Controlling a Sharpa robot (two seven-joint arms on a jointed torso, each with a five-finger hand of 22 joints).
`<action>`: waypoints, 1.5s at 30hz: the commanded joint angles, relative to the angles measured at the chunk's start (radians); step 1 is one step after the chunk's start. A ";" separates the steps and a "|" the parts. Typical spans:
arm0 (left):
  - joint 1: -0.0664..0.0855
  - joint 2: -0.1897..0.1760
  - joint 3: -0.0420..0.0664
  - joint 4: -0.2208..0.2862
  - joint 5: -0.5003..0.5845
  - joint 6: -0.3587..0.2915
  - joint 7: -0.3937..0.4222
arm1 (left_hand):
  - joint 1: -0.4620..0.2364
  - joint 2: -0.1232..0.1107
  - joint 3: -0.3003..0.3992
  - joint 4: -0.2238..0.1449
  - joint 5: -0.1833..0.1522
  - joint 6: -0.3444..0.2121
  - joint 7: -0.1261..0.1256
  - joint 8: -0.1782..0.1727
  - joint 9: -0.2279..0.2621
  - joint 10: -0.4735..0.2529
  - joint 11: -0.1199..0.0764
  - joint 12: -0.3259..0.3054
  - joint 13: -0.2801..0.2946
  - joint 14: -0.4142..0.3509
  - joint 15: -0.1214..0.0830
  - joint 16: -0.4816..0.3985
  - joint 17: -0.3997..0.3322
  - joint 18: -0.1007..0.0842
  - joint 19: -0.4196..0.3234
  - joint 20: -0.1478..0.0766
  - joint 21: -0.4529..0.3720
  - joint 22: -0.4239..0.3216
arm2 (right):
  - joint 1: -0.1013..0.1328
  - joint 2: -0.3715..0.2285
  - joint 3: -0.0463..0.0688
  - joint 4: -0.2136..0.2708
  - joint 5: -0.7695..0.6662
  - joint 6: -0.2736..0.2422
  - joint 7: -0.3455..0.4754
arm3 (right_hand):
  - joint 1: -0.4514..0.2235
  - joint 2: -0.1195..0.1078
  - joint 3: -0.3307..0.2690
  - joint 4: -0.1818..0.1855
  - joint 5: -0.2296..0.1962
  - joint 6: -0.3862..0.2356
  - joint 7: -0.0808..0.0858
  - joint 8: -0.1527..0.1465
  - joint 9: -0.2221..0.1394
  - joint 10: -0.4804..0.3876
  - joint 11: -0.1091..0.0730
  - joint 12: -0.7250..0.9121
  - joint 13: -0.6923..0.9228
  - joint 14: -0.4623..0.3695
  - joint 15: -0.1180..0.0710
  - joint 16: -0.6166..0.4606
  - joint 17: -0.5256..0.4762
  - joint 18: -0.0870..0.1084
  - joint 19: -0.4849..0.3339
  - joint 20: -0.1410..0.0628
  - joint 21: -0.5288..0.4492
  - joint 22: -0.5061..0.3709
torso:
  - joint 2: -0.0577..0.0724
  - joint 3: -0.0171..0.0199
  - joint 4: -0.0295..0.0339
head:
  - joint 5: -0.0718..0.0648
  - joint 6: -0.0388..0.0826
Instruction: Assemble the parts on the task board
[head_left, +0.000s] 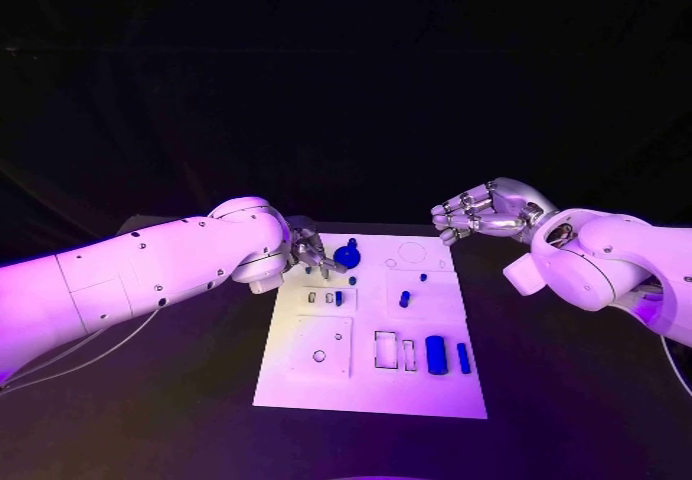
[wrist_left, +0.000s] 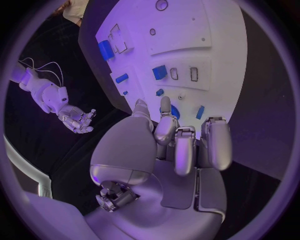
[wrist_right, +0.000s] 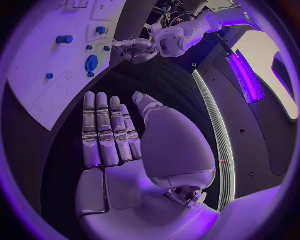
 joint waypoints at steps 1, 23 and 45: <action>0.002 0.019 -0.003 -0.014 -0.027 0.094 -0.059 | -0.018 -0.001 -0.010 -0.001 -0.002 -0.009 -0.002 0.009 0.013 0.005 0.000 0.005 0.004 0.094 -0.006 0.004 0.234 -0.007 0.004 0.001 0.003 0.002 | 0.000 0.001 0.000 -0.002 -0.019 0.011 0.022 | -0.008 0.000 -0.003 -0.008 0.007 -0.001 0.007 -0.007 -0.001 0.000 0.006 -0.006 -0.012 -0.006 0.003 -0.003 -0.017 0.006 0.004 0.005 -0.017 -0.022 | 0.001 -0.0015 -0.0006 | -0.001 -0.004; 0.001 0.093 -0.014 -0.076 -0.029 0.172 -0.079 | -0.032 0.004 -0.015 -0.003 0.000 -0.017 -0.003 0.018 0.038 -0.002 -0.001 -0.003 -0.003 0.094 -0.006 0.004 0.233 -0.008 0.005 0.002 0.008 0.011 | -0.001 0.009 -0.002 -0.007 -0.019 -0.013 0.026 | -0.015 -0.002 -0.016 -0.018 0.040 -0.016 0.021 -0.010 -0.002 -0.013 0.018 -0.013 -0.038 -0.020 0.012 -0.004 -0.065 0.006 0.019 0.013 -0.056 -0.081 | 0.001 -0.0011 0.0006 | -0.003 -0.020; -0.003 0.111 -0.021 -0.093 -0.030 0.192 -0.076 | -0.002 0.019 0.003 -0.004 0.001 -0.035 -0.002 0.027 0.076 -0.013 0.000 -0.016 -0.013 0.094 -0.005 0.003 0.232 -0.008 0.001 0.003 0.009 0.010 | -0.002 0.012 -0.003 -0.012 -0.025 -0.010 0.022 | -0.019 -0.002 -0.024 -0.022 0.054 -0.021 0.024 -0.009 -0.002 -0.021 0.021 -0.014 -0.040 -0.027 0.016 -0.003 -0.080 0.006 0.020 0.017 -0.068 -0.100 | 0.001 0.0000 0.0008 | -0.005 -0.033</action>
